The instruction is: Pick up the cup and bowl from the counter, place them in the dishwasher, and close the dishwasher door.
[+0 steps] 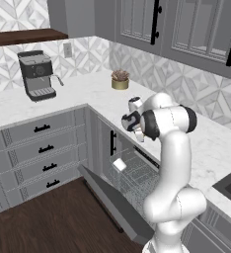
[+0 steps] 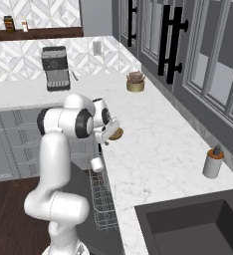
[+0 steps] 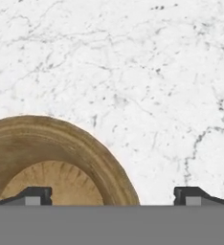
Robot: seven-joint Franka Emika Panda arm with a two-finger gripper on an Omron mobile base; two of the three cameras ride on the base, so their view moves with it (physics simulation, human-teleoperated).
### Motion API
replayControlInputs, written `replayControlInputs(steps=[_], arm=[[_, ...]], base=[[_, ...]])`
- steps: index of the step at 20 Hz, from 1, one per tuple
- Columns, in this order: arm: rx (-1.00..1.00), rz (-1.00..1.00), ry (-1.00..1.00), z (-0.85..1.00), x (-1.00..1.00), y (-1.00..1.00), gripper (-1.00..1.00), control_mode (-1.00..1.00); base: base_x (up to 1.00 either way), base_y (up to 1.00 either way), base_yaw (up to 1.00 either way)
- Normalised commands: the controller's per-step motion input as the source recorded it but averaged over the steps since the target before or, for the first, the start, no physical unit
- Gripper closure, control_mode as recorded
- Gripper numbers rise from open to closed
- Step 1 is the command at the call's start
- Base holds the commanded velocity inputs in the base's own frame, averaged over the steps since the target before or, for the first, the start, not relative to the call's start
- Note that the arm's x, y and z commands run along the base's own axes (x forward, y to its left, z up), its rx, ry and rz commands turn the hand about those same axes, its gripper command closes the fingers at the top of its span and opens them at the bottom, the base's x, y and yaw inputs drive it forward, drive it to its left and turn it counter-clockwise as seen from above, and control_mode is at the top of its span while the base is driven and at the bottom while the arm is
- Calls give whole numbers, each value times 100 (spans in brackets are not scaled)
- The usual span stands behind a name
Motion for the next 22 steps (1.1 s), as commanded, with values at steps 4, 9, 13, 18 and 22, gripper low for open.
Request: replayControlInputs(steps=[4,9,13,18,22], arm=[[0,-6,0,-48,31,14,-100,-100],[0,-2,0,-36,12,22,100,-100],[0,0,-2,-12,-7,28,100,-100],[0,0,-13,0,-41,49,100,-100],[0,0,-15,0,-67,60,100,-100]], base=[[0,0,0],[0,0,0],[0,0,0],[0,0,0],[0,0,0]])
